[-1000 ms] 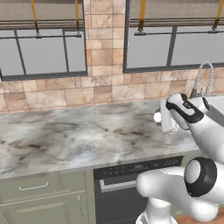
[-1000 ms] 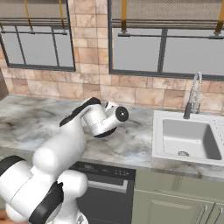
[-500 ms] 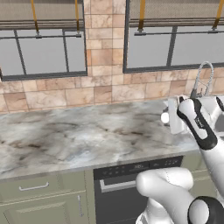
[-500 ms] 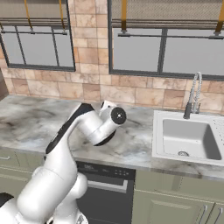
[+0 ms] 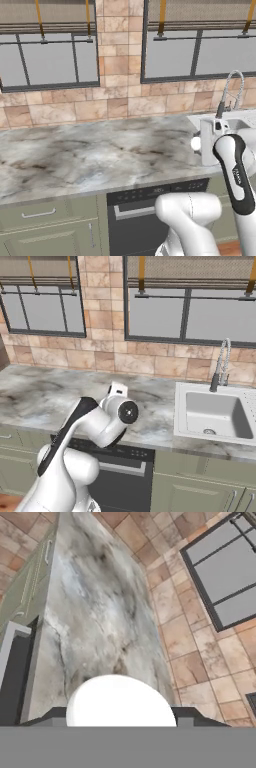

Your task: Gather the eggs and milk located in the vicinity of the sink area and place them right next to the bowl.

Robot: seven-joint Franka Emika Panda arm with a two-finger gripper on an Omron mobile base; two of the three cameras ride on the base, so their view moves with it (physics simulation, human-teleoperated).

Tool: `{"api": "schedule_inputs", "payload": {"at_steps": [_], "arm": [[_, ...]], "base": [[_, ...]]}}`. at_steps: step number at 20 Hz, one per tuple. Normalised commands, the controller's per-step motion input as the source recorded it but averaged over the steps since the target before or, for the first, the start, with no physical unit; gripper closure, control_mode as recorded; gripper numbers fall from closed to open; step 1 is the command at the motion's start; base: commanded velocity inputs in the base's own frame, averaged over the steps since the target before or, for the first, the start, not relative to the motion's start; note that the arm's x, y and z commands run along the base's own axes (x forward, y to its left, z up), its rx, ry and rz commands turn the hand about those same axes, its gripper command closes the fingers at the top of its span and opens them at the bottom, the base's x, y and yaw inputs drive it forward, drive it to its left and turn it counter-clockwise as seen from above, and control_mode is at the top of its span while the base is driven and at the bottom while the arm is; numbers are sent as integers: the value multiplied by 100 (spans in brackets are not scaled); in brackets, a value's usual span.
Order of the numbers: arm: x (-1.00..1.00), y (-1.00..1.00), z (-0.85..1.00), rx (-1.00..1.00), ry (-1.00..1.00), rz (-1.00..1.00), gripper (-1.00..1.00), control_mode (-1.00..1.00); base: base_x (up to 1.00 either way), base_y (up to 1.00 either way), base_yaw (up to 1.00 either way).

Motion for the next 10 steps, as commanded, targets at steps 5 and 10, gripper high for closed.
{"api": "schedule_inputs", "payload": {"at_steps": [5,10], "arm": [[-15,0,0,0,-9,0,100,-100],[-4,1,0,0,-9,0,100,-100]], "base": [[0,0,0],[0,0,0]]}}
